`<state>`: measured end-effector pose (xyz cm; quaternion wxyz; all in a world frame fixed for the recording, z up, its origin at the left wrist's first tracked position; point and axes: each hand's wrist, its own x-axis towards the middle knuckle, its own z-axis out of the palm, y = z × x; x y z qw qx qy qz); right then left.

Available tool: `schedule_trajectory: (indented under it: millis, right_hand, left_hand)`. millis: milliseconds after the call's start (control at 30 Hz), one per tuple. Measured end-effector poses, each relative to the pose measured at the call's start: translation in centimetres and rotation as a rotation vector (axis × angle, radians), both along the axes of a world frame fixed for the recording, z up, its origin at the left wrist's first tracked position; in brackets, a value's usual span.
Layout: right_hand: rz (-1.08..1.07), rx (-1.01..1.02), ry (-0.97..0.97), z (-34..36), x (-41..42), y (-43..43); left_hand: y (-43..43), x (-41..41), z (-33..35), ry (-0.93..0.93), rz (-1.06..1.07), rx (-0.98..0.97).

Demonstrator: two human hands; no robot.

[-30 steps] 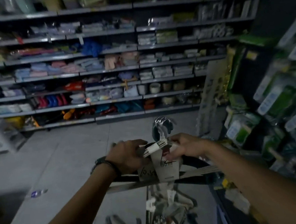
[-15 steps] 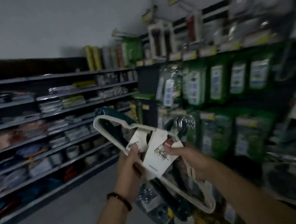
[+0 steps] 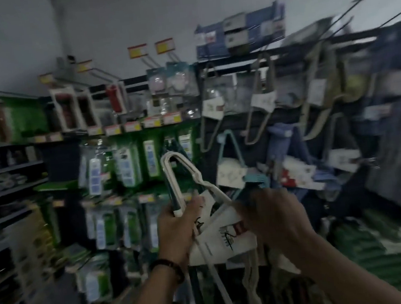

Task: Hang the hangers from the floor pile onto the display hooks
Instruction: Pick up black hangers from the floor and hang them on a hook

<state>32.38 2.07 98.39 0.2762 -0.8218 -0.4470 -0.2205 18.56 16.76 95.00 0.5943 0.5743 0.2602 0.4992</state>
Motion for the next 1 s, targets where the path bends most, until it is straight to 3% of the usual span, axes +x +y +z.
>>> schedule_trajectory:
  millis: [67, 133, 233, 467, 767, 1000]
  right_hand:
    - [0.019, 0.138, -0.137, 2.1, 2.6, -2.5]
    - [0.084, 0.133, -0.187, 2.8, 5.8, -4.2]
    - [0.086, 0.05, -0.058, 2.5, 11.5, -7.5]
    - [0.046, 0.045, -0.009, 1.9, 23.5, -15.2]
    - [-0.139, 0.04, 0.06, 0.1, 40.3, -18.9]
    - [-0.229, -0.082, 0.091, 0.4, 47.7, -15.6]
  left_hand:
    - [-3.1, 4.3, 0.7, 0.026, -0.045, 0.086]
    - [-6.5, 8.7, 1.3, 0.011, -0.08, 0.157]
    - [-11.0, 15.0, 2.1, 0.007, -0.119, 0.236]
    - [-17.4, 27.4, 2.6, 0.023, -0.238, 0.39]
    - [-13.5, 38.7, 1.8, 0.188, -0.189, 0.398]
    - [-9.4, 43.5, 5.3, 0.307, -0.09, 0.722]
